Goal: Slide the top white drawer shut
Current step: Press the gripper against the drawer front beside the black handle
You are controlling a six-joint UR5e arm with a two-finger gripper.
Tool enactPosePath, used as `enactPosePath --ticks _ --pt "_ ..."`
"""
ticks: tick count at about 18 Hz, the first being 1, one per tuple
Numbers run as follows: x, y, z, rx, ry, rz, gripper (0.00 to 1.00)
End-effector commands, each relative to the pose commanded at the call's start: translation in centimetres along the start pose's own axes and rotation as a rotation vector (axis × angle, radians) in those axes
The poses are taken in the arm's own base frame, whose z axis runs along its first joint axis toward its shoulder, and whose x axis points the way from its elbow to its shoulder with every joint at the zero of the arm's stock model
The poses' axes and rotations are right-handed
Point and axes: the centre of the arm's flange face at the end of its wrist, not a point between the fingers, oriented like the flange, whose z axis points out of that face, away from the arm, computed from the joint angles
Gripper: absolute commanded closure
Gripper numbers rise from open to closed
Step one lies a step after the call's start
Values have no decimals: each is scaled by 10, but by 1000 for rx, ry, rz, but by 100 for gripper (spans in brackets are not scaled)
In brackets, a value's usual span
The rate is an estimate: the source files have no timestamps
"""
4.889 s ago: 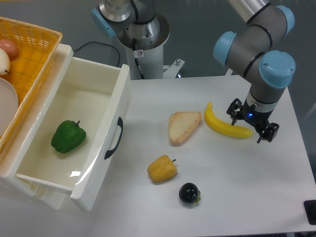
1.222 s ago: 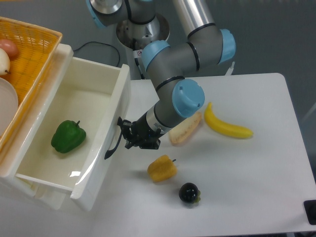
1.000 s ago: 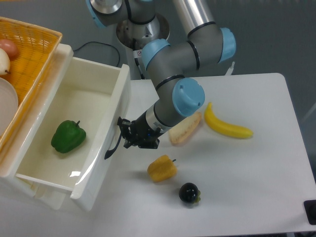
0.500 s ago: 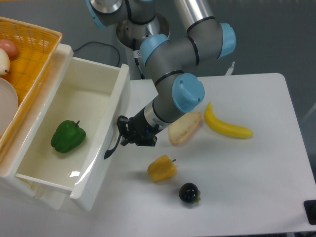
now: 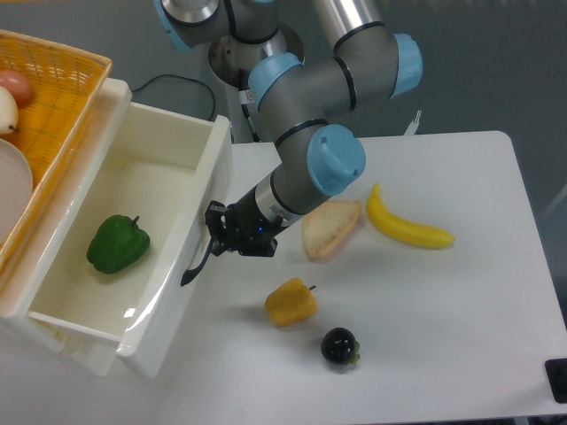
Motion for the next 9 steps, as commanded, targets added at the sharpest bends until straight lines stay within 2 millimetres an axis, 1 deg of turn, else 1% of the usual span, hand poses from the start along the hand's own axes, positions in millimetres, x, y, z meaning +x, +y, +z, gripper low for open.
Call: enactPosePath --ticks 9 --pt "10 3 -3 -6 25 -5 89"
